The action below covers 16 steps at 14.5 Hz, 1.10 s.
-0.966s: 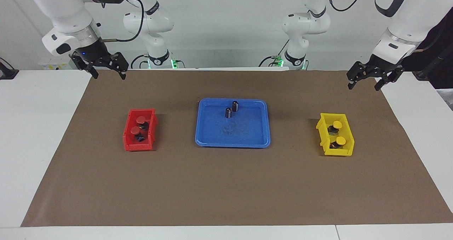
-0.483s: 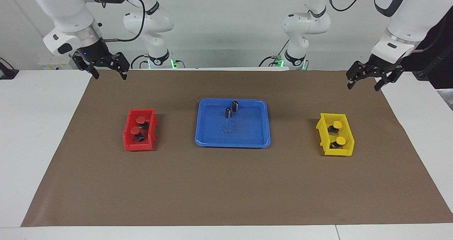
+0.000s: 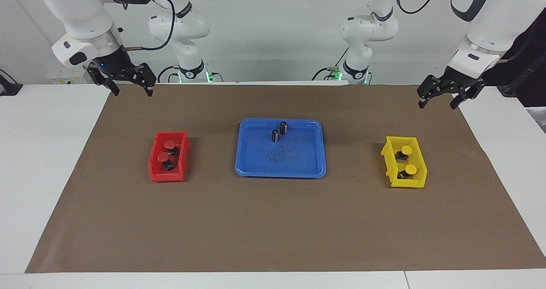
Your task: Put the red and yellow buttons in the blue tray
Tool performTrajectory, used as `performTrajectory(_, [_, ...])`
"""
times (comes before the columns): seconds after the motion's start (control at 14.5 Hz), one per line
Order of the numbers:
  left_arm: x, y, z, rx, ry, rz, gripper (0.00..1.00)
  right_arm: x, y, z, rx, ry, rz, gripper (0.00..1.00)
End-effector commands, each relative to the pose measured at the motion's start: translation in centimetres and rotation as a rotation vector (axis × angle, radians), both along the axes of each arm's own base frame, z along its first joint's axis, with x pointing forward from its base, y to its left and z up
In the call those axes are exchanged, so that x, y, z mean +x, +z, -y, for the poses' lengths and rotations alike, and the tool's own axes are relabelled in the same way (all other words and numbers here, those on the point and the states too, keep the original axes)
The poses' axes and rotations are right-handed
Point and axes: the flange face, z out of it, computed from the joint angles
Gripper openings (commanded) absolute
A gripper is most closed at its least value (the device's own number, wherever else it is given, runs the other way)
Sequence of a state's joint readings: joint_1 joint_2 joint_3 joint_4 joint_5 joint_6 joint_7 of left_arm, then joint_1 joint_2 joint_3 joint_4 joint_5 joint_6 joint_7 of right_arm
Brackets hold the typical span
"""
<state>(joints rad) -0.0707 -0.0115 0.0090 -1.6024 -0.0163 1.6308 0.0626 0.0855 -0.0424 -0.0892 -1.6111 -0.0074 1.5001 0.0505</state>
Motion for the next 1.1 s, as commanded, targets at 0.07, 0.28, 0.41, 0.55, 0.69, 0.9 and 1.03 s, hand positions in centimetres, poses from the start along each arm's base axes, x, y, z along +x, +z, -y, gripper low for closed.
performTrajectory(0.07, [-0.5,0.2,0.5,0.011,0.002,0.005,1.00,-0.8,-0.4,-0.1,0.008,0.049,-0.004,1.00])
performTrajectory(0.28, [-0.5,0.2,1.3,0.010,-0.011,0.007,1.00,-0.5,0.0,-0.3,0.003,0.079,0.013,1.00])
performTrajectory(0.41, [-0.6,0.2,1.3,0.010,-0.011,0.008,1.00,-0.5,-0.2,-0.3,0.003,0.083,0.011,1.00])
performTrajectory(0.55, [-0.5,0.1,1.3,0.010,-0.009,0.013,1.00,-0.5,-0.3,-0.3,0.003,0.084,0.010,1.00])
performTrajectory(0.69, [-0.4,0.2,1.1,0.009,-0.001,0.020,1.00,-0.6,-0.2,-0.3,0.003,0.082,0.011,1.00])
performTrajectory(0.9, [-0.3,-0.1,0.8,0.009,0.003,0.024,1.00,-0.2,-0.7,-0.3,0.002,0.078,0.038,1.00])
performTrajectory(1.03, [-0.4,-0.1,0.8,0.009,0.003,0.022,1.00,0.0,-1.0,-0.4,0.000,0.080,0.056,1.00])
